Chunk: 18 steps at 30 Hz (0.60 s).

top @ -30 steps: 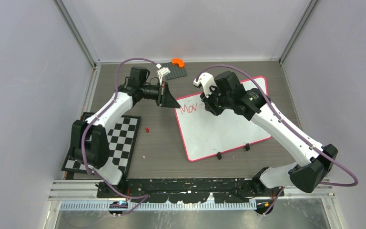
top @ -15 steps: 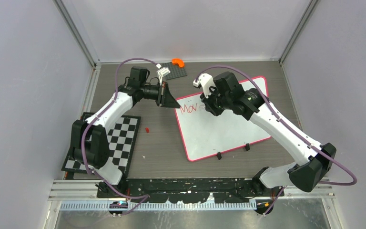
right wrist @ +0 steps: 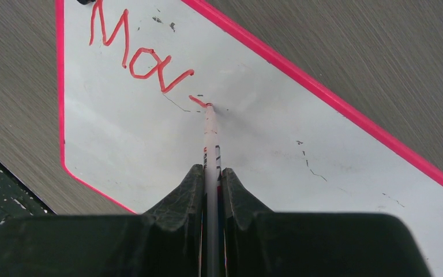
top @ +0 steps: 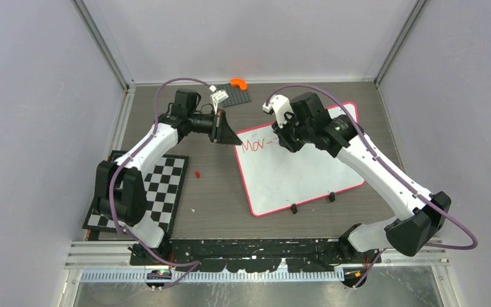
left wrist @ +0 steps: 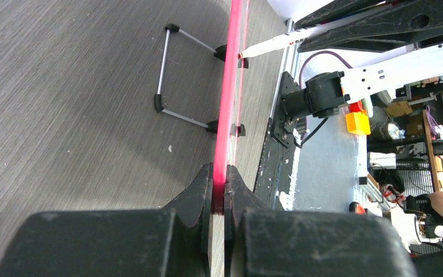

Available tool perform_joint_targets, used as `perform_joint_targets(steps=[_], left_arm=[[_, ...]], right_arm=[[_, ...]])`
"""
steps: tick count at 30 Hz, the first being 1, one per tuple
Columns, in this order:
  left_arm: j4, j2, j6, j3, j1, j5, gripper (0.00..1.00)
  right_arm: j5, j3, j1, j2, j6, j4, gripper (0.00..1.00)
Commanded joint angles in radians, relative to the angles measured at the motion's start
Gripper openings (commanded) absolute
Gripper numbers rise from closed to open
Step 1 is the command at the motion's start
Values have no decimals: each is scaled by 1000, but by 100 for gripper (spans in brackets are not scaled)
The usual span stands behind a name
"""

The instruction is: Write a sentence on the whiteboard

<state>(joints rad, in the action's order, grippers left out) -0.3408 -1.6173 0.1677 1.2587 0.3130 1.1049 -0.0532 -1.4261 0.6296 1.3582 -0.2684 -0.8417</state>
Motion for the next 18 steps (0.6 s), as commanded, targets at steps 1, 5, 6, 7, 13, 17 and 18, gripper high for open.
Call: perform_joint_targets(steps=[1,5,6,7,13,17,18], left_arm=[[-41,-9,-18,25,23,-9,0],[-42,-11,-17,30,23,-10,0],[-42,-11,-17,31,23,-9,0],[-41,-12,-17,31,23,-8,0],[-41,-15,-20,27,23,-7,0],[-45,-15,-22,27,23,-9,0],[-48,-14,-23,27,23,-11,0]], right_arm=[[18,-58,-11,34,-6,36,0],[-4,-67,-11,49,7,47,0],[-9,-68,-10,53,8,44,0],[-13,-68,-10,54,9,45,0],[-38,-55,-3,51,12,38,0],[-37,-22,4,47,11,32,0],[-35,-13,3,42,11,32,0]])
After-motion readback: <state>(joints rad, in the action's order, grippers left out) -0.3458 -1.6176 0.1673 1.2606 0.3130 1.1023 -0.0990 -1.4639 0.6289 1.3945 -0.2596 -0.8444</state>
